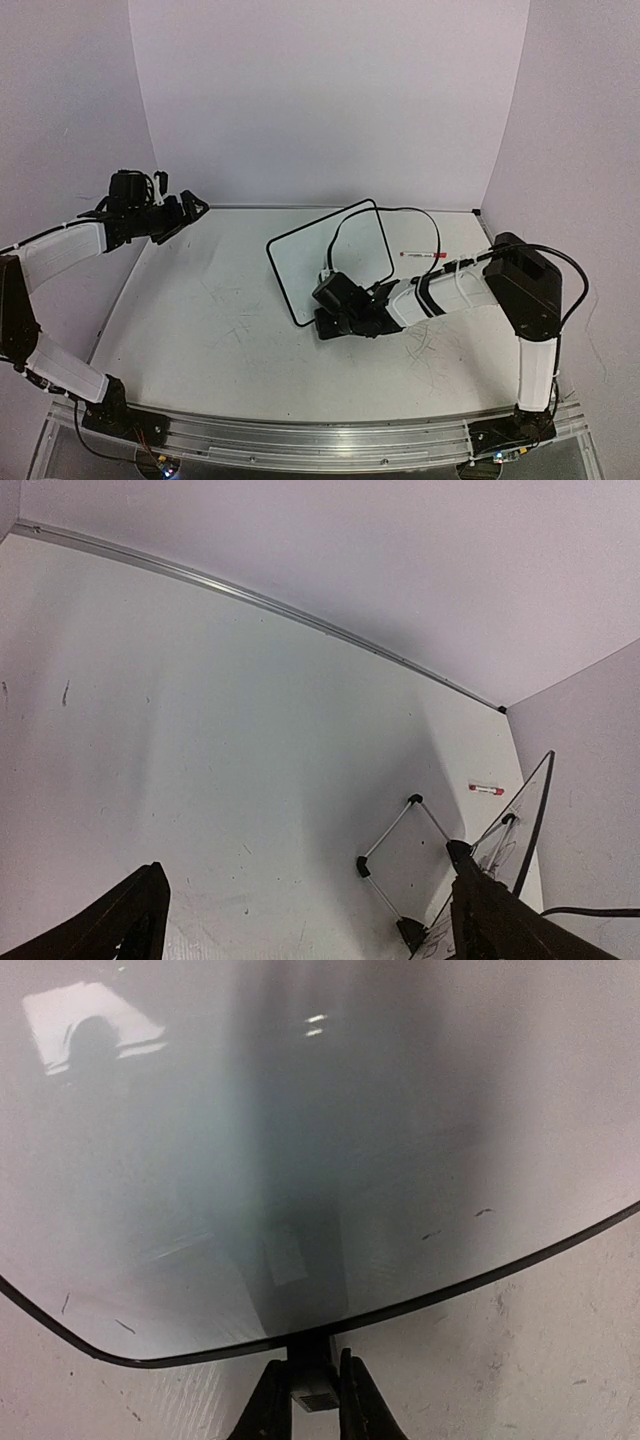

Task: Write a sentence on the whiteboard
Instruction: Move the whiteboard to the center of the board.

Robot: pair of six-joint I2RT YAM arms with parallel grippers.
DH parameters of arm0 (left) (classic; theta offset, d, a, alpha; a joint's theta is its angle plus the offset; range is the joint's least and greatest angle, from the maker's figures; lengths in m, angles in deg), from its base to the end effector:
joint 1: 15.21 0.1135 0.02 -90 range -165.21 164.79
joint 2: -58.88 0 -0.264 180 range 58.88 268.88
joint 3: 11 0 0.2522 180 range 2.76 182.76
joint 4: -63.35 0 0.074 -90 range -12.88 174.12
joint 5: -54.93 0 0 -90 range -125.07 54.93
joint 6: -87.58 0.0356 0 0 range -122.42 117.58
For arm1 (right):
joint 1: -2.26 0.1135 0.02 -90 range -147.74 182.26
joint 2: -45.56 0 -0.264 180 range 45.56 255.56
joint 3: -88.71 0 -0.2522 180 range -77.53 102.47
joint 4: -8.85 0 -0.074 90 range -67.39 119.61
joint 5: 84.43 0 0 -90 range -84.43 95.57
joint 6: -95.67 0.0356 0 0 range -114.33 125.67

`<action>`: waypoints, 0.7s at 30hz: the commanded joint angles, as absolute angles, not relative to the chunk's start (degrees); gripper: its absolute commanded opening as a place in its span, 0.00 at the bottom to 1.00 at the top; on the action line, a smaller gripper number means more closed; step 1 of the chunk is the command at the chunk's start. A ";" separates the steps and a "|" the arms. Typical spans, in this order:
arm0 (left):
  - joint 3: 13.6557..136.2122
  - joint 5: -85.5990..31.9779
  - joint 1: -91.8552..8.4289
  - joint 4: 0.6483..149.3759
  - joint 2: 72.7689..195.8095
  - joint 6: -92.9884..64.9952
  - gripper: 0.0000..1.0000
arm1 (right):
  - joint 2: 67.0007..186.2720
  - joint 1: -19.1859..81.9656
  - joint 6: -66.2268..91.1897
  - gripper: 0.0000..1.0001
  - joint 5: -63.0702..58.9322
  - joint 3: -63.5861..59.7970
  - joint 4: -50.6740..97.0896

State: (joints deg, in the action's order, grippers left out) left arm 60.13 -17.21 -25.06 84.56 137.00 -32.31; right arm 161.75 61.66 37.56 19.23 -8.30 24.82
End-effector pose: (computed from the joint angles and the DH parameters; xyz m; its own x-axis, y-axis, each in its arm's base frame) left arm 0.3046 -0.0640 0.2902 -0.6175 -0.3742 -0.6919 0.1400 0.8132 -0.5648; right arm 0.2203 0.3560 0.1301 -0.7274 -0.2215 -0.6495 -0.4399 0.8769 0.1937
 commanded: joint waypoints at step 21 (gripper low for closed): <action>59.61 -19.45 -26.82 82.39 134.45 -32.26 0.99 | 142.50 68.57 36.79 0.74 22.50 -15.77 36.11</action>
State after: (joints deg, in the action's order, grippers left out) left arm 60.75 -16.93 -26.77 84.58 139.10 -32.35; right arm 153.64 69.75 39.72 17.32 -11.26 36.75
